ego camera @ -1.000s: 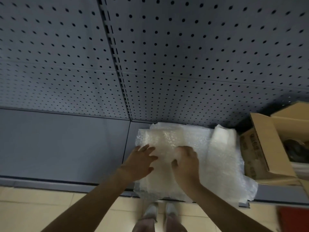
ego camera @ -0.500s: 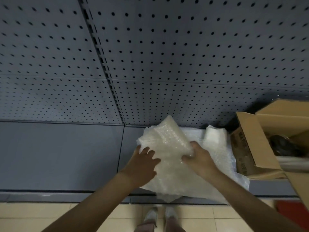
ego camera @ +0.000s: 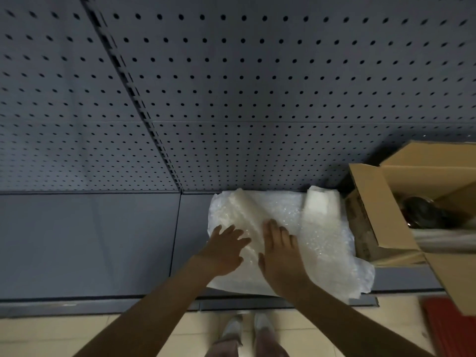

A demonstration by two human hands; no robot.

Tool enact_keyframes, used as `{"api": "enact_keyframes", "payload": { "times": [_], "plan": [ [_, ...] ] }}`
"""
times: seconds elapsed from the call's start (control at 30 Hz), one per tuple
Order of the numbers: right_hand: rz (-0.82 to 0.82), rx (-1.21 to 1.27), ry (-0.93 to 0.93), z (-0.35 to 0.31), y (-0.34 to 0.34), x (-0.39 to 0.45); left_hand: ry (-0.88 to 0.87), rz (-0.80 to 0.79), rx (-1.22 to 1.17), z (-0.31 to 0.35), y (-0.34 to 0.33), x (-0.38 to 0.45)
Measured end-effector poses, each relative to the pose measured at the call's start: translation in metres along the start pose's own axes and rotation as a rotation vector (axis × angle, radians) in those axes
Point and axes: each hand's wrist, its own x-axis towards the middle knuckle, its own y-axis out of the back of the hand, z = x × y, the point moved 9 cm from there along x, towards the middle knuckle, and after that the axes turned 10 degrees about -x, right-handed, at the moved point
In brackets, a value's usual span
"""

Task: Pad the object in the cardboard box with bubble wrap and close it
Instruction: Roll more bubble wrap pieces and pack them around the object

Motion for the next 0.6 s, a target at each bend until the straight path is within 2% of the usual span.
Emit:
{"api": "enact_keyframes", "payload": {
  "times": [0.17,0.3,0.37,0.5,0.6],
  "plan": [
    [-0.036,-0.008,-0.004,-0.018,-0.017,-0.003,-0.011,-0.001,-0.047,-0.008,-0.004,-0.002],
    [-0.13,-0.023,-0.003,-0.02,-0.034,0.0,-0.017,0.041,-0.032,-0.009,-0.004,-0.005],
    [-0.153,-0.03,-0.008,-0.018,-0.037,0.001,-0.032,0.117,-0.014,-0.007,0.006,-0.008],
    [-0.134,-0.012,-0.007,-0.014,-0.035,0.005,-0.125,0.37,-0.018,0.012,0.038,-0.018],
    [-0.089,0.06,0.005,-0.006,-0.028,0.009,-0.208,0.466,0.047,0.023,0.047,-0.02]
  ]
}}
